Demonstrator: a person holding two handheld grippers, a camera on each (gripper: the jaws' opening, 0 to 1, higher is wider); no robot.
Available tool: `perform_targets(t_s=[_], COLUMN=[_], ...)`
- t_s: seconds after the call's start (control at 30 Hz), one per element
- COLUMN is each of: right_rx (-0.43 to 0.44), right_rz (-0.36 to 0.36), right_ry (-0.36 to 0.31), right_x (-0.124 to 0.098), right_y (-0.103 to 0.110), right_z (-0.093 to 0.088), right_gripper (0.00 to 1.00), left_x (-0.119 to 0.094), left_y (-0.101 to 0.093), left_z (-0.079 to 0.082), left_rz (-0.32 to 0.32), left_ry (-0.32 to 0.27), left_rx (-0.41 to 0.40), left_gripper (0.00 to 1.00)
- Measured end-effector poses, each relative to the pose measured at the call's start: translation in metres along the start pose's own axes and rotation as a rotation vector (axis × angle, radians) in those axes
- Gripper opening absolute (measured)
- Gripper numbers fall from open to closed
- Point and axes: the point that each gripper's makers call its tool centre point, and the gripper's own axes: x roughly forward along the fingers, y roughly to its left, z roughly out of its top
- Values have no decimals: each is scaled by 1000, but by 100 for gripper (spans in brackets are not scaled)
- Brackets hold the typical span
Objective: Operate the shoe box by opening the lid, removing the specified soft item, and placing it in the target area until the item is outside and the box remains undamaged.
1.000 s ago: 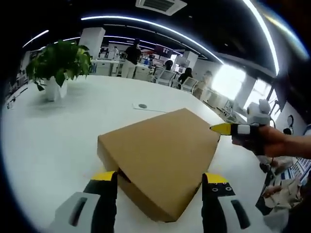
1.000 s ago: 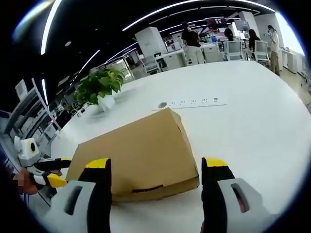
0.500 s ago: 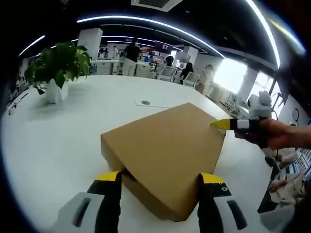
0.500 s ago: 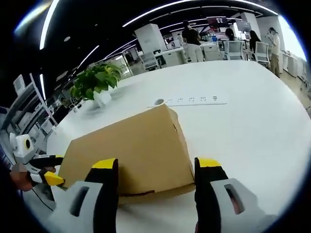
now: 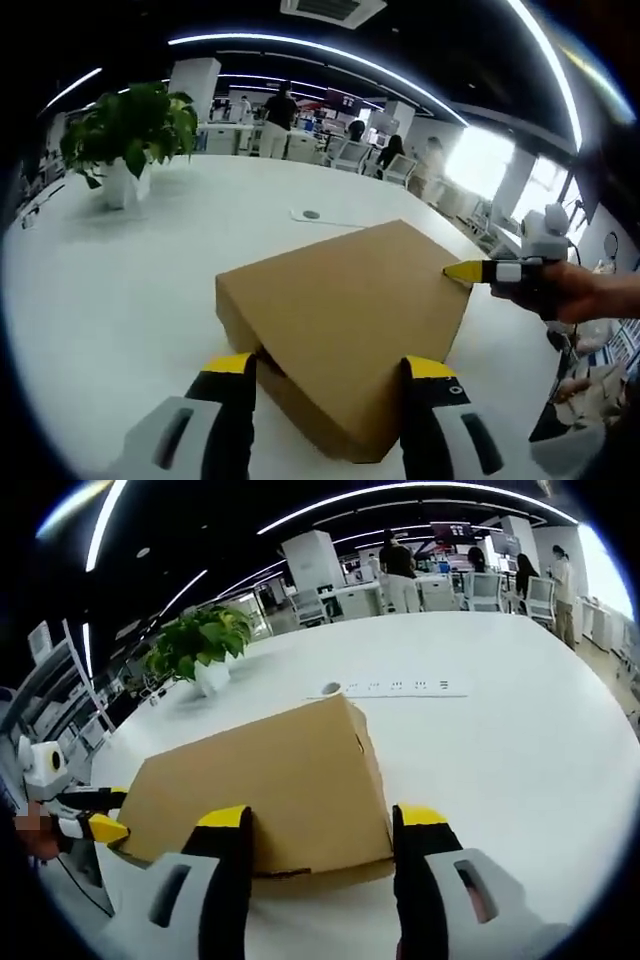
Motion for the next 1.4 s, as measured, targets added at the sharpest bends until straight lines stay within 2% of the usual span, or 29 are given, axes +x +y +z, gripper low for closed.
perform_targets(t_s=[0.6,1.13,1.4], right_rx=[20,9,4], right_rz=[10,55,62], right_ry=[33,60,67], right_x=[-12,-9,-9], right_y=[56,117,130], right_z=[-30,-50,-55], right_gripper=[50,48,48], left_x=[-40,-84,-95], left_y=[33,74,80], left_z=[-11,-23,-29], left_rz=[-24,19,25], left_ry=[30,34,27], left_rx=[48,72,73], left_gripper=[54,51,51])
